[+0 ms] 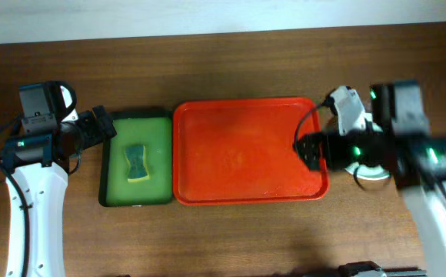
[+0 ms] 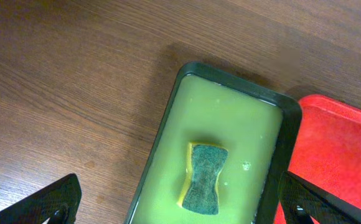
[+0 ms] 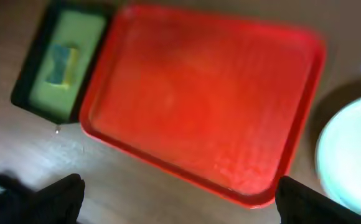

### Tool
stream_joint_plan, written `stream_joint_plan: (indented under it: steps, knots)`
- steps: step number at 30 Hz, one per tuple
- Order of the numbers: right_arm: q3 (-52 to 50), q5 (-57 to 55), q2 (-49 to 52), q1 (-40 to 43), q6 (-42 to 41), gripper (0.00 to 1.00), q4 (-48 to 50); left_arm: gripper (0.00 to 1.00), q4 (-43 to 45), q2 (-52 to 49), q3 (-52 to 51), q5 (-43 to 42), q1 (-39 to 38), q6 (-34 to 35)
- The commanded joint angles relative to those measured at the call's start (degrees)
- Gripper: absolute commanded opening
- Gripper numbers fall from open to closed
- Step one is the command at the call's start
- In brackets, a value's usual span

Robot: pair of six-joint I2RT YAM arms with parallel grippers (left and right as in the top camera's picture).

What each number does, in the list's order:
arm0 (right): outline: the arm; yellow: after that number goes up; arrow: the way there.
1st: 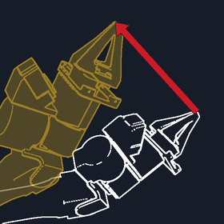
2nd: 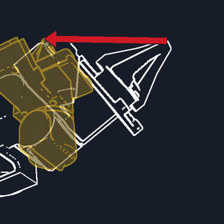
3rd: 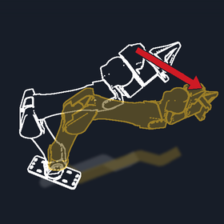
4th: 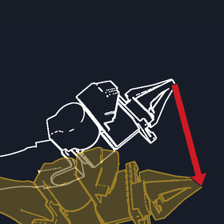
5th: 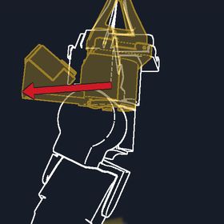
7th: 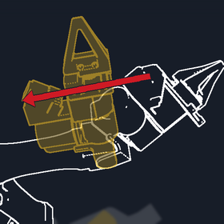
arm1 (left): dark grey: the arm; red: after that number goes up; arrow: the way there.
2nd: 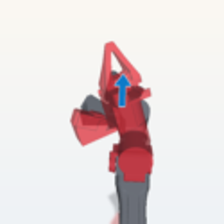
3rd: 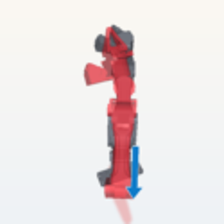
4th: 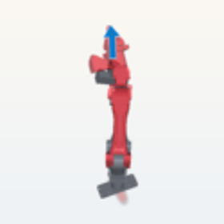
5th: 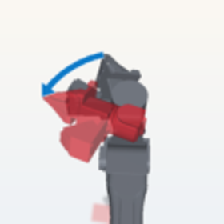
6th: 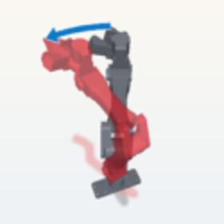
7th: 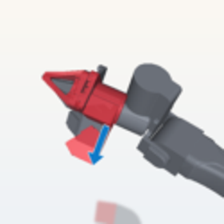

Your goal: Clean dirty plates on tray and stack at the side

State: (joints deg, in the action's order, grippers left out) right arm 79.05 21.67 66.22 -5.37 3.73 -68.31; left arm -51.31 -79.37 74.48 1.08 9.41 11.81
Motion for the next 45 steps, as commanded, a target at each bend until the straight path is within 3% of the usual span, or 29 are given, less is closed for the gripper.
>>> stream_joint_plan:
  steps: [1,5,10,14,16,20,22,26,36,43,45]
  knots:
    - [0.74,-4.59,-13.00,-2.93,0.59,0.98,2.27,0.99,-0.02,0.48,0.68,0.37,0.24,0.74]
    - [0.74,-5.70,-37.73,-2.93,6.67,0.98,3.72,0.99,-0.02,0.48,0.68,0.37,0.24,0.74]
    - [-1.31,-5.66,-52.54,-1.77,11.08,0.98,3.87,0.99,-0.02,0.48,0.68,0.37,0.24,0.74]
    - [-12.98,-4.74,-59.19,-1.22,11.04,0.99,9.20,0.99,-0.02,0.48,0.68,0.37,0.24,0.72]
    - [-23.32,-4.74,-61.40,-1.25,11.06,0.98,20.28,0.99,-0.02,0.48,0.68,0.37,0.24,0.72]
    - [-47.82,-2.21,-64.11,-1.25,10.84,0.99,54.36,0.99,-0.02,0.48,0.68,0.37,0.24,0.72]
    - [-57.53,-1.29,-66.03,-1.25,10.84,0.98,66.73,0.99,-0.02,0.48,0.68,0.37,0.24,0.74]
    - [-69.18,-1.36,-65.99,-1.25,10.86,0.98,79.36,0.99,-0.02,0.48,0.68,0.37,0.24,0.72]
    - [-78.73,-4.24,-65.99,0.20,10.99,0.98,85.24,0.99,-0.02,0.48,0.68,0.37,0.24,0.72]
    - [-78.73,-2.43,-66.01,2.08,10.82,0.99,65.18,0.99,-0.02,0.48,0.68,0.20,0.09,0.74]
    - [-78.73,-2.40,-66.01,2.08,10.84,0.98,65.46,0.99,-0.02,0.48,0.68,0.22,0.35,0.72]
